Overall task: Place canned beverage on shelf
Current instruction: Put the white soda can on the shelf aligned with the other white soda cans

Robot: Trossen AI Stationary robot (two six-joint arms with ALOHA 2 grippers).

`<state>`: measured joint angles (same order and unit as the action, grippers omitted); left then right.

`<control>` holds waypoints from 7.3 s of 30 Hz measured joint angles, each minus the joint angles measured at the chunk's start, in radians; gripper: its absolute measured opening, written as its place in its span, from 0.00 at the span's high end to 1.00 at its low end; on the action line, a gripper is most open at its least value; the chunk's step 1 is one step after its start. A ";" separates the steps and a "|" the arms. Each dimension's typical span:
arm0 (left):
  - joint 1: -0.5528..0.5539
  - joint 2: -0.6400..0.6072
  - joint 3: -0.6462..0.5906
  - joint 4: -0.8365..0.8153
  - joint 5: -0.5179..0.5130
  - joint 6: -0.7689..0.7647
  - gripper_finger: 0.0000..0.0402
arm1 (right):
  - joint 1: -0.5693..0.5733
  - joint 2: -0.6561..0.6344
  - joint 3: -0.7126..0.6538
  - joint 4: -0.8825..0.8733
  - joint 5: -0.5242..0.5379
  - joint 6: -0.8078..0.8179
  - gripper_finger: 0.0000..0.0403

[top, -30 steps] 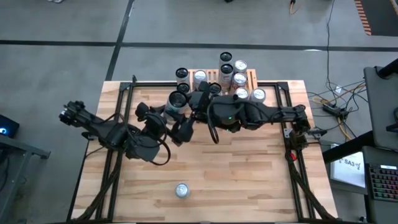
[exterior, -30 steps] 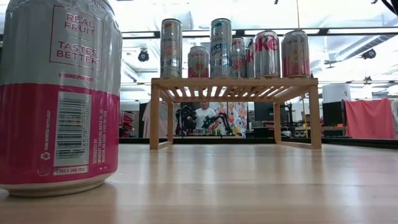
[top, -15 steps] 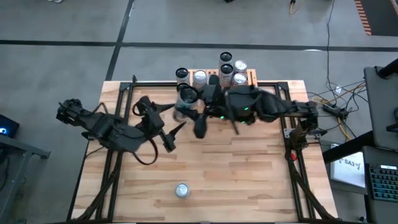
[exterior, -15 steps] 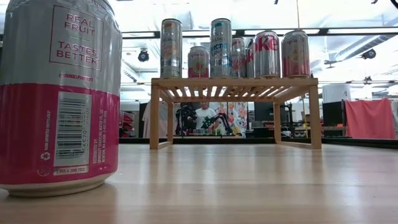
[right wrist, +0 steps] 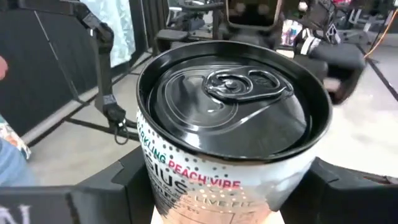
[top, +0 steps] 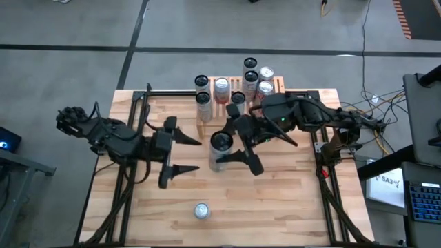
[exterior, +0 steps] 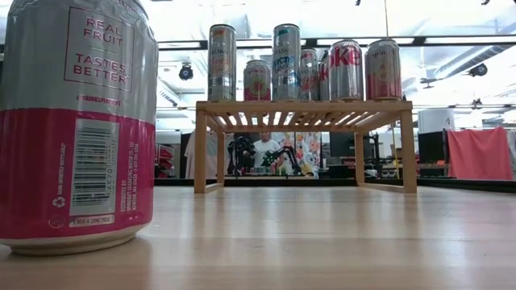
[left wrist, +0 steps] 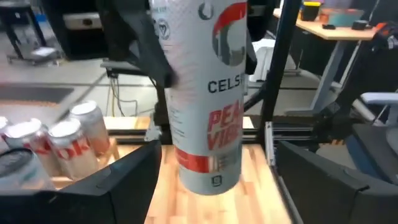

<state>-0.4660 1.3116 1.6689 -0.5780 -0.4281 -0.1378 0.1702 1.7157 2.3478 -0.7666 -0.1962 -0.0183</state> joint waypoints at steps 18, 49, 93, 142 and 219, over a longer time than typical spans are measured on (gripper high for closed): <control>0.040 0.053 -0.003 0.069 0.103 -0.059 0.27 | 0.009 0.039 0.000 0.115 -0.015 -0.108 0.42; 0.120 0.048 -0.002 0.117 -0.053 0.091 0.42 | -0.001 0.033 0.006 0.190 0.195 -0.136 0.16; 0.113 0.028 0.001 0.128 -0.296 0.195 0.19 | -0.031 -0.096 0.007 -0.003 0.487 0.001 0.40; 0.114 -0.132 -0.003 -0.107 -0.351 0.171 0.18 | -0.112 -0.511 -0.779 0.036 0.539 0.122 0.40; 0.117 -0.140 -0.003 -0.236 -0.508 0.095 0.18 | -0.287 -0.502 -1.127 0.393 0.699 0.071 0.28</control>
<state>-0.3489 1.1721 1.6657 -0.8144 -0.9363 -0.0429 -0.1163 1.2137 1.2208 -0.3738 0.5029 0.0526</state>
